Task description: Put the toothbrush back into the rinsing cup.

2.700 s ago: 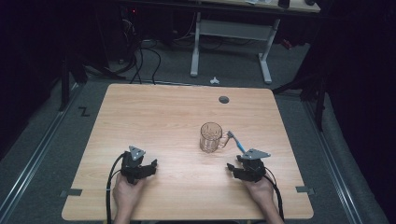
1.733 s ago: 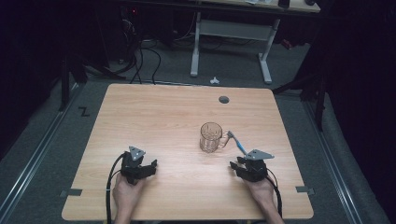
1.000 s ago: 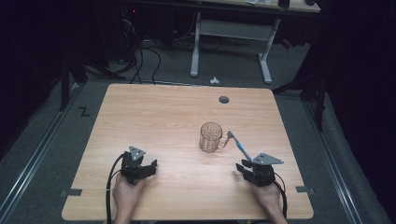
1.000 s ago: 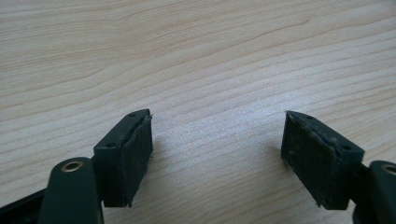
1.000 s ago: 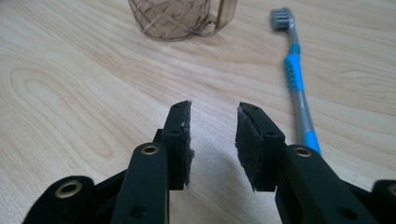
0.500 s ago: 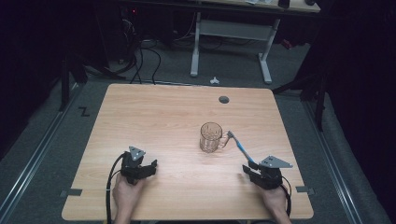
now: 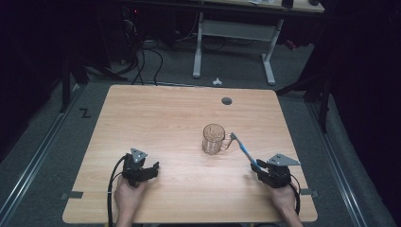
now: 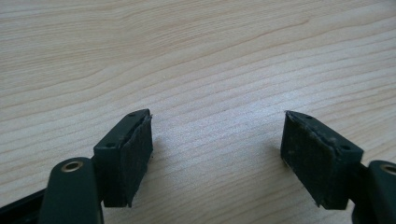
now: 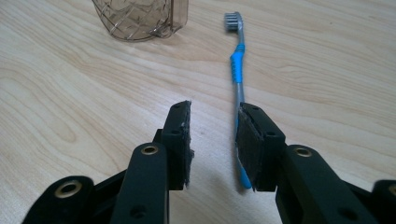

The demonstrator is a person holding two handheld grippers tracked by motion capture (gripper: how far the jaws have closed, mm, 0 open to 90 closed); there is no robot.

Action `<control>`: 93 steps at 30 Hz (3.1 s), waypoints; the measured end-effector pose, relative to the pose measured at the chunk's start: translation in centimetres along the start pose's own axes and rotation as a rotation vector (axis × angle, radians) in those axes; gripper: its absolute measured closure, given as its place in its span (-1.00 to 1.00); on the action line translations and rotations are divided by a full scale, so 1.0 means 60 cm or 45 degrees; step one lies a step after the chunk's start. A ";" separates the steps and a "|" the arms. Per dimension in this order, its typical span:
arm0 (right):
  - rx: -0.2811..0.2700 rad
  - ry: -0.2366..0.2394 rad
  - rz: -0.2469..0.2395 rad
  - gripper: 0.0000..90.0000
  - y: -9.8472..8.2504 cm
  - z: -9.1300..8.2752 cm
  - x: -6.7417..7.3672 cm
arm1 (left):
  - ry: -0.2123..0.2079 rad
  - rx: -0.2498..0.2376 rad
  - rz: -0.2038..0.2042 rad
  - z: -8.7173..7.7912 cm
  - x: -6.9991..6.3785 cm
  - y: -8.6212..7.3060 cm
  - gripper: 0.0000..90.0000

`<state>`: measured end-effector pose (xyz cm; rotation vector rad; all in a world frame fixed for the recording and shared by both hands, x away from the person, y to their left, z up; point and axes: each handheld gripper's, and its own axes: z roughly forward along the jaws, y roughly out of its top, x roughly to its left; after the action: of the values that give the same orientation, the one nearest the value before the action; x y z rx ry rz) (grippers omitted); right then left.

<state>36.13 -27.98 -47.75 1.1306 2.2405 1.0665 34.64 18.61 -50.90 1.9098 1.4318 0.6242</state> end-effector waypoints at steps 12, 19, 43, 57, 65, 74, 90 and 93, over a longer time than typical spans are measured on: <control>0.012 -0.005 0.012 0.45 0.017 0.006 -0.023 | 0.000 0.000 0.000 0.000 0.000 0.000 -0.43; 0.052 -0.003 -0.002 0.45 0.030 0.016 -0.033 | 0.000 0.000 0.000 0.000 0.000 0.000 -0.43; 0.095 0.013 -0.027 0.47 0.071 0.036 -0.046 | 0.000 0.000 -0.001 0.000 0.000 0.000 -0.43; 0.149 0.009 -0.048 0.47 0.110 0.040 -0.057 | -0.006 -0.003 -0.007 0.000 0.001 0.000 -0.43; 0.212 0.024 -0.080 0.47 0.137 0.056 -0.055 | -0.008 -0.003 -0.009 -0.001 0.002 0.000 -0.43; 0.378 0.034 -0.121 0.47 0.166 0.087 -0.050 | -0.016 -0.007 -0.017 -0.001 0.003 -0.001 -0.44; 0.579 0.045 -0.154 0.47 0.191 0.134 -0.043 | -0.016 -0.006 -0.015 -0.001 0.003 -0.001 -0.44; 0.621 0.045 -0.160 0.47 0.194 0.143 -0.041 | -0.016 -0.006 -0.015 -0.001 0.003 -0.001 -0.44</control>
<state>48.86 -21.75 -43.91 1.1328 2.6424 0.5021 34.62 18.80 -50.89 1.8973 1.4316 0.6086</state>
